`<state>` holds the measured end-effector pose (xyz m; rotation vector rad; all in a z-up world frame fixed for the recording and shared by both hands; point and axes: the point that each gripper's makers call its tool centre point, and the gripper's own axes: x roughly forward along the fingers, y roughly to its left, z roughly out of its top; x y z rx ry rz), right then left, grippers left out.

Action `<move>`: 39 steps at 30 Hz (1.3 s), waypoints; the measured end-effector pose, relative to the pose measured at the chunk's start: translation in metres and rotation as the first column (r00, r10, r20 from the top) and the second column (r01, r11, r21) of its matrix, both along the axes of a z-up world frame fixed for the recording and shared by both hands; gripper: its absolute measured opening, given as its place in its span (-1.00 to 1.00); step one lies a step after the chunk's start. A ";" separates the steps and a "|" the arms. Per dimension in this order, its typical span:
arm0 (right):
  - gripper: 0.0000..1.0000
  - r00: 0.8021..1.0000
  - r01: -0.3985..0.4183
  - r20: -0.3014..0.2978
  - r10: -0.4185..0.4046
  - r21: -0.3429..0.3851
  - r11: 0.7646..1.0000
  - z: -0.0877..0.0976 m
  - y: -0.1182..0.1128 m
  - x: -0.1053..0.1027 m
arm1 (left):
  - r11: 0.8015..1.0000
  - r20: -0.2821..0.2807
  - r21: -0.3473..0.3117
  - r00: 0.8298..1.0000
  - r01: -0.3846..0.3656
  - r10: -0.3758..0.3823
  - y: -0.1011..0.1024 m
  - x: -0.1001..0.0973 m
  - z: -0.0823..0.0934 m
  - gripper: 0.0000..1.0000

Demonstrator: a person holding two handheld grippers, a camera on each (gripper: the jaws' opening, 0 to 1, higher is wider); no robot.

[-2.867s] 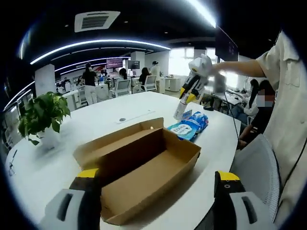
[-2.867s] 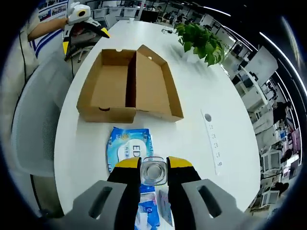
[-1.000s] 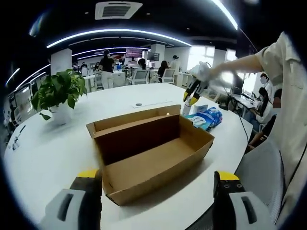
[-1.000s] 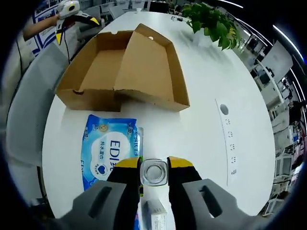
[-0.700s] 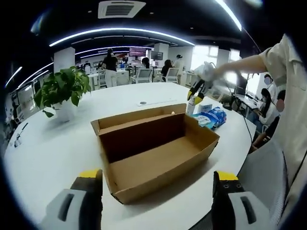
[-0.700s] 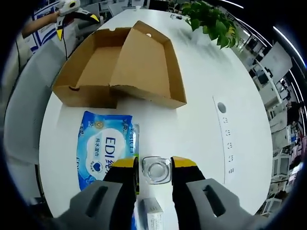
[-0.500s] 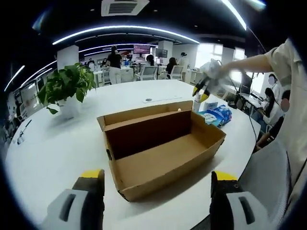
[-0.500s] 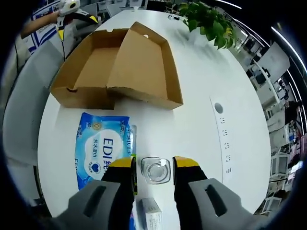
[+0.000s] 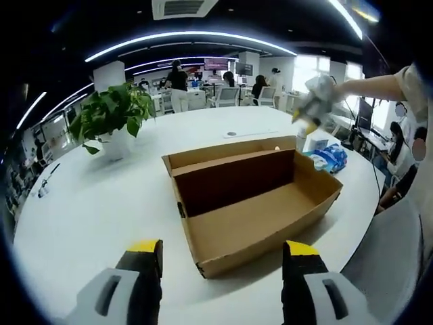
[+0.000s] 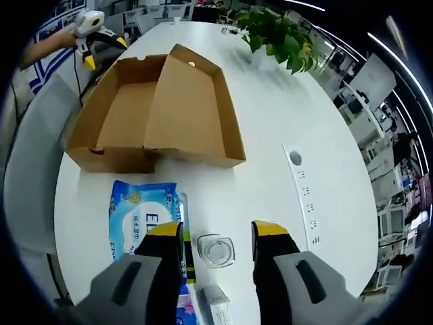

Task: Operate the shoe box by opening the lid, removing the specified soft item, and placing it in the target area until the item is outside and the box remains undamaged.

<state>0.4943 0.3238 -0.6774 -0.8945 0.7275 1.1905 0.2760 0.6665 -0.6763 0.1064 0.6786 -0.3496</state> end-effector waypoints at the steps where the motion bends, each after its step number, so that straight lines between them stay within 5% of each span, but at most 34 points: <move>1: -0.27 1.000 0.007 0.001 -0.007 0.002 1.000 0.001 0.002 0.000 | 1.000 -0.004 0.005 1.000 -0.005 0.006 0.002 0.000 0.000 0.36; 14: -0.43 0.990 0.141 0.026 -0.142 0.017 0.990 0.008 0.021 0.011 | 0.995 -0.018 0.008 0.995 -0.102 0.102 0.019 0.012 -0.001 -0.33; 24: -0.38 0.946 0.323 -0.037 -0.321 0.104 0.941 0.006 0.047 0.026 | 0.986 -0.050 -0.019 0.985 -0.167 0.165 0.025 0.014 -0.012 -0.54; 29: -0.40 0.914 0.405 -0.091 -0.396 0.112 0.908 -0.003 0.058 0.029 | 0.982 -0.078 -0.023 0.980 -0.185 0.183 0.025 0.014 -0.021 -0.70; 39: -0.46 0.811 0.573 -0.208 -0.547 0.097 0.814 -0.031 0.065 0.042 | 0.977 -0.079 -0.031 0.975 -0.211 0.208 0.026 0.013 -0.025 -0.90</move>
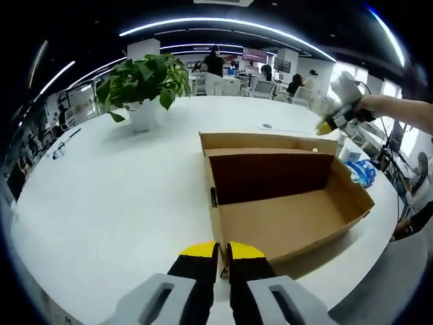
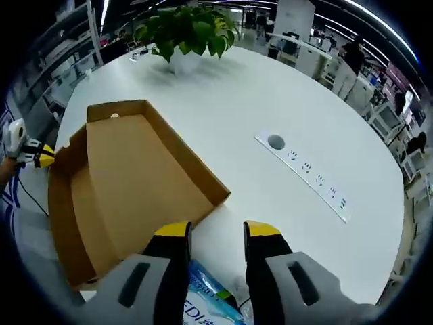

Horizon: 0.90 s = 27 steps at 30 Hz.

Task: Operate the shoe box by opening the lid, removing the specified soft item, and placing it in the target area until the item is outside and the box remains undamaged.

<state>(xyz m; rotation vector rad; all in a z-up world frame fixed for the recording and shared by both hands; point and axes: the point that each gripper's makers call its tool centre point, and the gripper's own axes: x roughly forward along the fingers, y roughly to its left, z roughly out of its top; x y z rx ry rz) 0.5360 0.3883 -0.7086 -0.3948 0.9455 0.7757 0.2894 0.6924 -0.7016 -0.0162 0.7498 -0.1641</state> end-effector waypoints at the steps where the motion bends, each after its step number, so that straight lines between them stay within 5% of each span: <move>1: -0.47 1.000 0.004 -0.004 -0.004 0.001 1.000 0.000 0.001 -0.004 | 1.000 0.001 0.001 1.000 0.001 -0.001 0.000 0.000 0.000 -0.90; 11: -0.64 0.993 0.112 -0.051 -0.110 0.045 0.993 -0.023 0.016 0.007 | 1.000 0.007 0.019 1.000 0.022 -0.022 -0.001 -0.001 -0.002 -0.90; 21: -0.80 0.929 0.337 -0.194 -0.314 0.098 0.936 -0.037 0.019 0.002 | 0.999 -0.012 0.042 0.999 0.030 -0.029 -0.001 0.000 -0.003 -0.90; 27: -0.88 0.930 0.338 -0.182 -0.318 0.087 0.937 -0.036 0.020 0.000 | 0.999 -0.003 0.028 1.000 0.022 -0.022 -0.001 0.000 -0.004 -0.90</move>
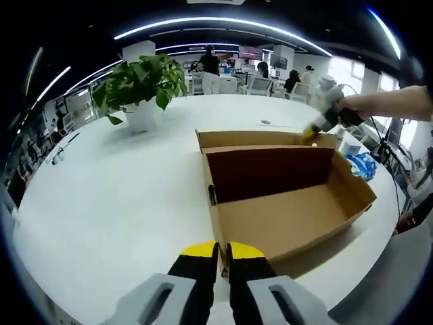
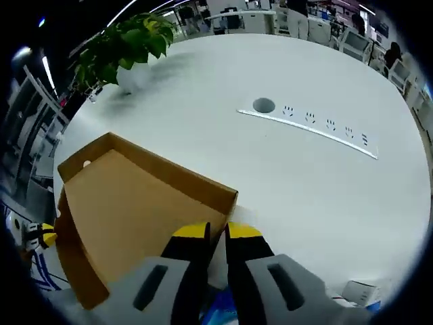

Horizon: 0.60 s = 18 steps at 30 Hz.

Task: Operate the shoe box by opening the lid, removing the specified soft item, and placing it in the target area until the item is outside and the box remains undamaged.

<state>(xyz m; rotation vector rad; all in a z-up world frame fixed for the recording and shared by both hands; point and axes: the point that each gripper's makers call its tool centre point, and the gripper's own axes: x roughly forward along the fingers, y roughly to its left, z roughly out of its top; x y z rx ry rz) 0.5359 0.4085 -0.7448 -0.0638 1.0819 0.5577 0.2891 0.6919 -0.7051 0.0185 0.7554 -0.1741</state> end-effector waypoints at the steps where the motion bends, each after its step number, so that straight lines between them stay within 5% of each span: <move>1: -0.88 1.000 -0.006 0.009 0.006 -0.007 1.000 0.002 0.000 -0.001 | 1.000 0.000 -0.001 1.000 0.000 0.000 0.000 0.000 0.000 -0.90; 18: -0.92 0.998 0.007 0.055 -0.008 0.010 1.000 0.027 -0.003 -0.004 | 0.999 -0.011 -0.032 1.000 -0.011 0.010 0.000 0.001 -0.001 -0.90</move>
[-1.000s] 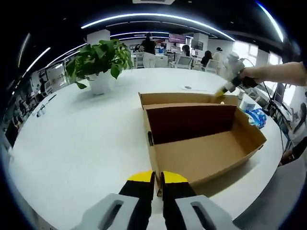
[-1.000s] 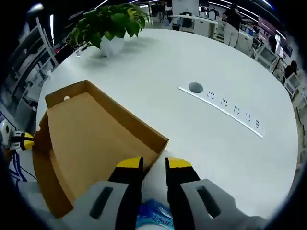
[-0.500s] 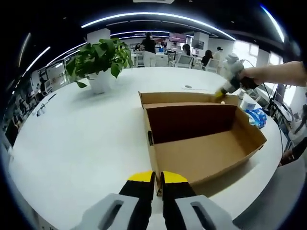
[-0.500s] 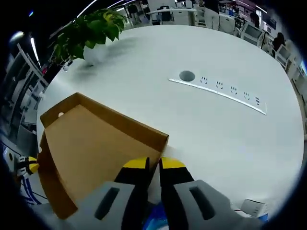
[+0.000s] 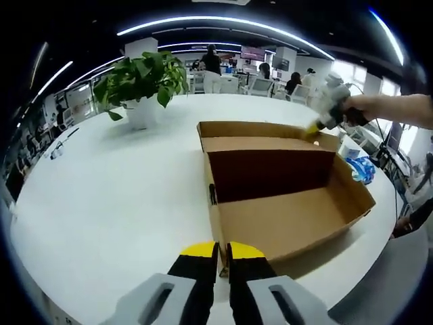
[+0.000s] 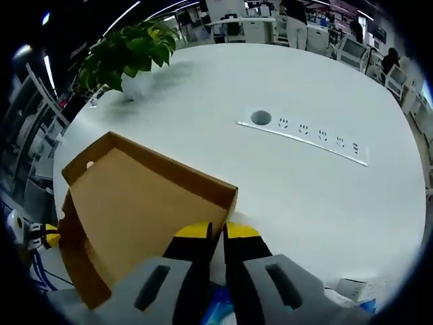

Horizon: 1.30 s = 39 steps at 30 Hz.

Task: Operate the shoe box by opening the lid, removing the specified soft item, and placing it in the target area until the item is outside and the box remains undamaged.

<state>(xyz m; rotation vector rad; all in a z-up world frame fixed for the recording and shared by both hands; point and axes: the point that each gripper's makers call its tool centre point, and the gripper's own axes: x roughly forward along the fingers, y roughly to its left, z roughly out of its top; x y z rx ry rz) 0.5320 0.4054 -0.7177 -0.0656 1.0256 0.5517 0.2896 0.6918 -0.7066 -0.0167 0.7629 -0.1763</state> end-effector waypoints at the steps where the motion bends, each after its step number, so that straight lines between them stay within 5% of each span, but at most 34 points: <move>1: -0.92 1.000 -0.001 0.009 0.001 0.004 1.000 0.003 0.000 0.000 | 1.000 0.000 0.000 1.000 0.001 -0.001 0.000 0.000 0.000 -0.90; 39: -1.00 0.971 -0.058 0.235 0.034 0.094 0.994 0.090 0.001 -0.026 | 1.000 -0.006 -0.019 1.000 0.020 -0.020 -0.003 -0.005 -0.001 -0.89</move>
